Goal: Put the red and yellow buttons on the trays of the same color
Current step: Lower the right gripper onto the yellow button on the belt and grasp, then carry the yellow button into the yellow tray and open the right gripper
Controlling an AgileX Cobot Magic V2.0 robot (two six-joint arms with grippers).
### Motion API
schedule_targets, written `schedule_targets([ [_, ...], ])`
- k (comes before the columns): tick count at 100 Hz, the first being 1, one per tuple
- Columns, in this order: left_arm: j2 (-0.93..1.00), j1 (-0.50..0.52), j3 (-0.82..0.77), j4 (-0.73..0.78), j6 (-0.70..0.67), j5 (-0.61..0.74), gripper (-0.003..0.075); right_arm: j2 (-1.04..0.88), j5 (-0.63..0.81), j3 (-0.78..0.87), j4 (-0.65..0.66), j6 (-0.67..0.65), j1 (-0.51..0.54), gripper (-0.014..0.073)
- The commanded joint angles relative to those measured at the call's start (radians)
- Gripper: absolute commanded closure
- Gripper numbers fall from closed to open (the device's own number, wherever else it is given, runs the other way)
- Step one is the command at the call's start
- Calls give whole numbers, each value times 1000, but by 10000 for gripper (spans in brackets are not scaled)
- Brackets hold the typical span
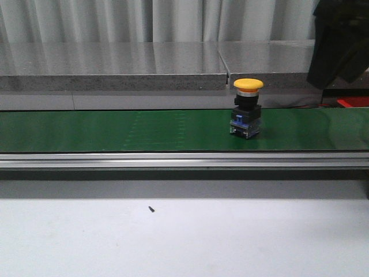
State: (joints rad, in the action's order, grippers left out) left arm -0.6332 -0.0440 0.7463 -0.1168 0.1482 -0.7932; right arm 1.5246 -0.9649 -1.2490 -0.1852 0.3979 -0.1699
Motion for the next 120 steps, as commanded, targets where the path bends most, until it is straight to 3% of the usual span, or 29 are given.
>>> schedule_targets([
  [1, -1, -9, 27, -8, 0, 69, 738, -17, 57, -27, -19, 25, -15, 109],
  [15, -1, -9, 27, -8, 0, 69, 739, 27, 111, -27, -23, 27, -19, 106],
  [42, -1, -9, 27, -8, 0, 69, 738, 74, 106, -27, -110, 88, -19, 10],
  [93, -1, -9, 27, -8, 0, 69, 738, 126, 261, -26, -163, 129, -21, 15],
  [99, -1, -9, 27, -8, 0, 69, 738, 126, 273, -26, -163, 129, -21, 53],
  [120, -1, -9, 27, -8, 0, 69, 738, 126, 297, -26, -163, 129, -21, 326],
])
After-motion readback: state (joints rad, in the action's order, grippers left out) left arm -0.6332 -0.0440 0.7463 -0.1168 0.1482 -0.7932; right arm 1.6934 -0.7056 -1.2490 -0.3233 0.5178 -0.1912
